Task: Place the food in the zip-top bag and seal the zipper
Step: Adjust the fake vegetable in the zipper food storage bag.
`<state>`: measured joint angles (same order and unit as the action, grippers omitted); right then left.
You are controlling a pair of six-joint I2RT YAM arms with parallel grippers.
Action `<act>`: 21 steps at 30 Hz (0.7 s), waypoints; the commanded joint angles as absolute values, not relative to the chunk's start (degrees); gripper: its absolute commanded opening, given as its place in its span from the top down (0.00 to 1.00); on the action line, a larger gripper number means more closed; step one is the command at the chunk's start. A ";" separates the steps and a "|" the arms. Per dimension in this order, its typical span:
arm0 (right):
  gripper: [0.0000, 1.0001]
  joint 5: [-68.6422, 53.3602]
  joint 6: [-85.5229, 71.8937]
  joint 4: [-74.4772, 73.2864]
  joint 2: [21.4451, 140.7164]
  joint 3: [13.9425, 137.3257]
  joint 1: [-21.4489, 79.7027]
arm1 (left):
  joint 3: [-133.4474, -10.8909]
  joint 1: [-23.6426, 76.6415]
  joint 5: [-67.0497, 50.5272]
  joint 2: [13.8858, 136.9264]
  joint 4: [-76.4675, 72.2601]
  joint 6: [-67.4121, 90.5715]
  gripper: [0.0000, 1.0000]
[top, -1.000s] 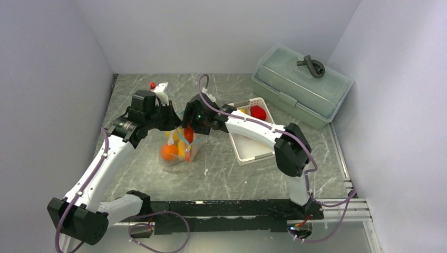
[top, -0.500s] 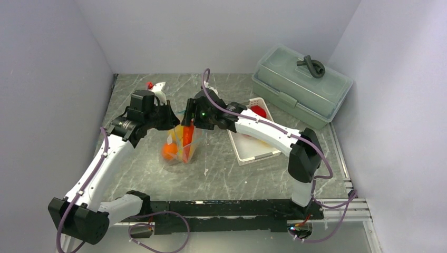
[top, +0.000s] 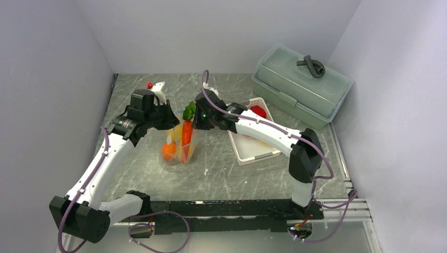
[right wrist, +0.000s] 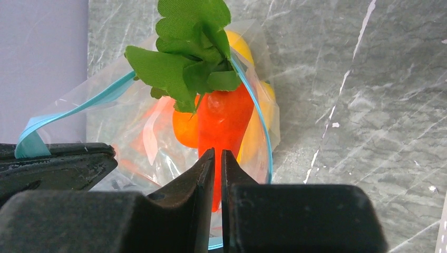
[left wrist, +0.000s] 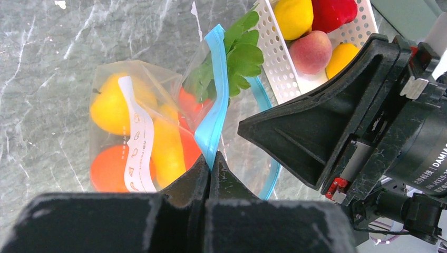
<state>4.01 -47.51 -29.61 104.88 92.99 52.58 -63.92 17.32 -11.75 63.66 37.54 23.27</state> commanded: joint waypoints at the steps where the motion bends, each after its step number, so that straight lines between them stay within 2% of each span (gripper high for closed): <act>1: 0.87 4.41 -46.74 -29.08 105.06 95.76 52.73 | -64.30 17.05 -12.65 63.76 36.04 23.47 1.00; 9: 0.83 2.53 -47.17 -27.67 109.20 97.18 52.73 | -64.21 16.97 -13.18 63.81 35.88 23.38 1.00; 21: 0.82 -1.79 -49.91 -23.67 117.57 100.07 52.87 | -63.95 16.96 -15.78 63.72 34.99 23.29 1.00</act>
